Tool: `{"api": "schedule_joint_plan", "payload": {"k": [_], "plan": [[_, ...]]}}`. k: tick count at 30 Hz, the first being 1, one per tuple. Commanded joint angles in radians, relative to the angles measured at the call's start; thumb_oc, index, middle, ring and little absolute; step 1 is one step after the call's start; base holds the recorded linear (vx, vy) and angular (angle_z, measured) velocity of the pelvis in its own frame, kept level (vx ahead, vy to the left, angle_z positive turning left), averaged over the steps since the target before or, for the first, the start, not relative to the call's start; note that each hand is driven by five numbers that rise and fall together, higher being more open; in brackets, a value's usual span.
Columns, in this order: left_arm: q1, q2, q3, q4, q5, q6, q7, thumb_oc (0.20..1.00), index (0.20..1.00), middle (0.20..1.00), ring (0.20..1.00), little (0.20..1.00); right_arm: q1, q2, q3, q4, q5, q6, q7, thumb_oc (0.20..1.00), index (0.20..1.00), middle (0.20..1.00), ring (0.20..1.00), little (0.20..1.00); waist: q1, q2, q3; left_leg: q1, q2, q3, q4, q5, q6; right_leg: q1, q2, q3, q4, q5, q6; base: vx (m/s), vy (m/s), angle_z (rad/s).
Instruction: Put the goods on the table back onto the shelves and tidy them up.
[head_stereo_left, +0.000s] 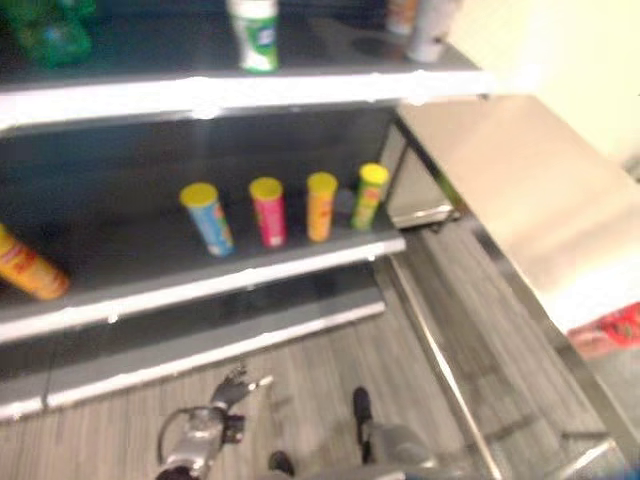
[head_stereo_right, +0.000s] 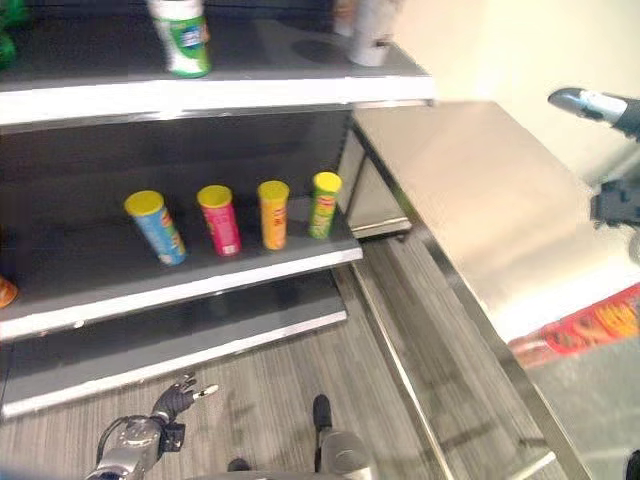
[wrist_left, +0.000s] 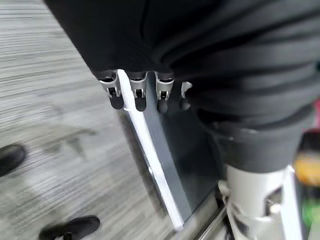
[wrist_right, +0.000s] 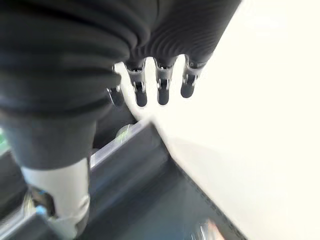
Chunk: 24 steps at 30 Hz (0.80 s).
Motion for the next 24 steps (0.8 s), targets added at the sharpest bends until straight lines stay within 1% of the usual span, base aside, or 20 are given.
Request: {"api": "schedule_joint_plan", "payload": {"k": [1,2,3,4,6,7,8,9,10,12,13,15,16,18,19,20,21,22,23,24], "plan": [[0.003,0.023,0.008,0.044,0.019,-0.013,0.002,1.000,1.000,1.000,1.000,1.000,-0.053,-0.047,-0.137,0.034,0.044,-0.055,-0.078,1.000,1.000,1.000,1.000,1.000,0.009,-0.037,-0.094,-0.048,0.001,-0.100,-0.019,-0.053,-0.034,0.178,-0.206,0.099,0.024,0.015,0.178,0.00,-0.071,-1.00],[0.002,0.022,0.006,0.047,0.024,-0.014,-0.001,1.000,1.000,1.000,1.000,1.000,-0.028,-0.053,-0.162,0.044,0.045,-0.056,-0.083,1.000,1.000,1.000,1.000,1.000,0.007,-0.042,-0.101,-0.049,0.003,-0.090,-0.019,-0.054,-0.038,0.185,-0.213,0.089,0.027,0.040,0.184,0.00,-0.050,-0.40],[0.002,0.023,0.005,0.047,0.024,-0.014,-0.001,1.000,1.000,1.000,1.000,1.000,-0.024,-0.053,-0.166,0.043,0.045,-0.056,-0.082,1.000,1.000,1.000,1.000,1.000,0.008,-0.042,-0.101,-0.049,0.003,-0.090,-0.019,-0.054,-0.038,0.185,-0.213,0.089,0.027,0.041,0.184,0.01,-0.066,-0.43],[0.002,0.018,0.009,0.048,0.027,-0.014,-0.004,1.000,1.000,1.000,1.000,1.000,-0.001,-0.049,-0.185,0.047,0.054,-0.053,-0.078,1.000,1.000,1.000,1.000,1.000,-0.001,-0.045,-0.105,-0.050,0.004,-0.084,-0.019,-0.054,-0.044,0.192,-0.214,0.086,0.026,0.063,0.189,0.02,-0.096,-0.24],[-0.010,0.008,0.011,0.050,0.035,-0.010,-0.012,1.000,1.000,1.000,1.000,1.000,0.141,-0.017,-0.320,0.041,0.092,-0.054,-0.075,1.000,1.000,1.000,1.000,1.000,-0.026,-0.047,-0.107,-0.045,0.011,-0.069,-0.017,-0.047,-0.057,0.207,-0.201,0.069,-0.030,0.077,0.190,0.02,-0.144,-0.23],[-0.008,0.005,0.009,0.049,0.035,-0.009,-0.013,1.000,1.000,1.000,1.000,1.000,0.158,0.000,-0.337,0.033,0.103,-0.065,-0.077,1.000,1.000,1.000,1.000,1.000,-0.031,-0.045,-0.110,-0.045,0.013,-0.059,-0.014,-0.048,-0.058,0.213,-0.198,0.062,-0.054,0.071,0.190,0.01,-0.146,-0.39],[0.000,0.000,0.009,0.044,0.038,-0.007,-0.013,1.000,1.000,1.000,1.000,1.000,0.200,0.047,-0.364,0.023,0.145,-0.078,-0.071,1.000,1.000,1.000,1.000,1.000,-0.035,-0.040,-0.112,-0.041,0.021,-0.030,0.003,-0.052,-0.065,0.230,-0.187,0.050,-0.107,0.061,0.190,0.01,-0.089,-0.36],[0.002,0.001,0.008,0.044,0.039,-0.007,-0.013,1.000,1.000,1.000,1.000,1.000,0.206,0.051,-0.368,0.020,0.147,-0.078,-0.069,1.000,1.000,1.000,1.000,1.000,-0.031,-0.041,-0.113,-0.039,0.023,-0.027,0.005,-0.053,-0.066,0.231,-0.185,0.053,-0.110,0.062,0.190,0.05,-0.158,-0.73],[0.010,-0.007,0.029,0.044,0.039,-0.003,-0.016,1.000,1.000,1.000,1.000,1.000,0.258,0.112,-0.397,0.000,0.178,-0.073,-0.046,1.000,1.000,1.000,1.000,1.000,-0.041,-0.032,-0.113,-0.027,0.034,0.002,0.019,-0.057,-0.070,0.223,-0.175,0.056,-0.131,0.045,0.190,0.06,-0.127,-0.80],[0.014,-0.003,0.031,0.043,0.038,-0.003,-0.017,1.000,1.000,1.000,1.000,1.000,0.299,0.147,-0.428,-0.026,0.202,-0.077,-0.029,1.000,1.000,1.000,1.000,1.000,-0.038,-0.033,-0.113,-0.025,0.042,0.011,0.030,-0.058,-0.076,0.224,-0.165,0.068,-0.140,0.035,0.188,0.06,-0.126,-0.74],[0.014,-0.007,0.048,0.047,0.042,-0.004,-0.020,1.000,1.000,1.000,1.000,1.000,0.331,0.175,-0.437,-0.044,0.224,-0.079,-0.012,1.000,1.000,1.000,1.000,1.000,-0.058,-0.022,-0.110,-0.021,0.053,0.017,0.042,-0.053,-0.083,0.225,-0.148,0.091,-0.155,-0.001,0.180,0.06,-0.148,-0.47],[0.014,-0.003,0.053,0.050,0.049,-0.005,-0.022,1.000,1.000,1.000,1.000,1.000,0.378,0.218,-0.459,-0.079,0.268,-0.087,0.018,1.000,1.000,1.000,1.000,1.000,-0.073,-0.011,-0.104,-0.018,0.084,0.025,0.066,-0.046,-0.105,0.226,-0.118,0.110,-0.161,-0.044,0.161,0.04,-0.182,-0.22],[0.015,-0.002,0.052,0.050,0.049,-0.005,-0.022,1.000,1.000,1.000,1.000,1.000,0.382,0.221,-0.463,-0.081,0.270,-0.087,0.021,1.000,1.000,1.000,1.000,1.000,-0.072,-0.010,-0.104,-0.019,0.089,0.025,0.069,-0.046,-0.108,0.226,-0.115,0.109,-0.161,-0.046,0.158,0.02,-0.177,-0.19],[0.017,0.006,0.058,0.037,0.042,-0.008,-0.031,1.000,1.000,1.000,1.000,1.000,0.418,0.259,-0.482,-0.104,0.315,-0.085,0.051,1.000,1.000,1.000,1.000,1.000,-0.090,0.003,-0.092,-0.029,0.137,0.029,0.132,-0.049,-0.133,0.233,-0.079,0.123,-0.165,-0.084,0.131,0.04,-0.269,-0.15],[0.020,0.015,0.067,0.004,0.026,-0.013,-0.038,1.000,1.000,1.000,1.000,1.000,0.432,0.271,-0.479,-0.111,0.361,-0.087,0.078,1.000,1.000,1.000,1.000,1.000,-0.090,0.001,-0.067,-0.070,0.213,0.016,0.290,0.017,-0.174,0.261,-0.039,0.139,-0.189,-0.117,0.095,0.04,-0.370,-0.08],[0.021,0.021,0.071,-0.013,0.013,-0.011,-0.035,1.000,1.000,1.000,1.000,1.000,0.426,0.273,-0.465,-0.104,0.381,-0.091,0.083,1.000,1.000,1.000,1.000,1.000,-0.074,0.003,-0.045,-0.113,0.256,-0.023,0.386,0.065,-0.201,0.276,-0.009,0.151,-0.203,-0.130,0.076,-0.13,-0.353,-0.38],[0.021,0.019,0.072,-0.023,-0.010,-0.009,-0.028,1.000,1.000,1.000,1.000,1.000,0.403,0.281,-0.410,-0.074,0.413,-0.078,0.107,1.000,1.000,1.000,1.000,1.000,-0.049,-0.004,-0.021,-0.183,0.210,-0.166,0.384,0.040,-0.176,0.270,-0.003,0.156,-0.218,-0.118,0.066,-0.15,-0.126,-0.77],[0.024,0.014,0.072,-0.032,-0.018,-0.013,-0.026,1.000,1.000,1.000,1.000,1.000,0.403,0.276,-0.382,-0.062,0.414,-0.068,0.121,1.000,1.000,1.000,1.000,1.000,-0.024,-0.009,-0.020,-0.194,0.150,-0.272,0.324,-0.012,-0.164,0.266,-0.010,0.181,-0.219,-0.112,0.076,-0.08,0.030,-1.11],[0.024,-0.003,0.056,-0.019,-0.026,-0.017,-0.022,1.000,1.000,1.000,1.000,1.000,0.379,0.267,-0.318,-0.012,0.389,-0.044,0.130,1.000,1.000,1.000,1.000,1.000,0.006,0.000,-0.025,-0.172,0.050,-0.444,0.177,-0.060,-0.135,0.253,-0.009,0.237,-0.219,-0.110,0.090,0.09,0.112,-1.18],[0.024,-0.008,0.053,-0.022,-0.021,-0.018,-0.024,1.000,1.000,1.000,1.000,1.000,0.375,0.267,-0.302,-0.011,0.374,-0.030,0.138,1.000,1.000,1.000,1.000,1.000,0.010,0.006,-0.027,-0.168,0.030,-0.482,0.149,-0.050,-0.126,0.248,-0.006,0.259,-0.216,-0.103,0.087,0.09,0.092,-1.24]]}}
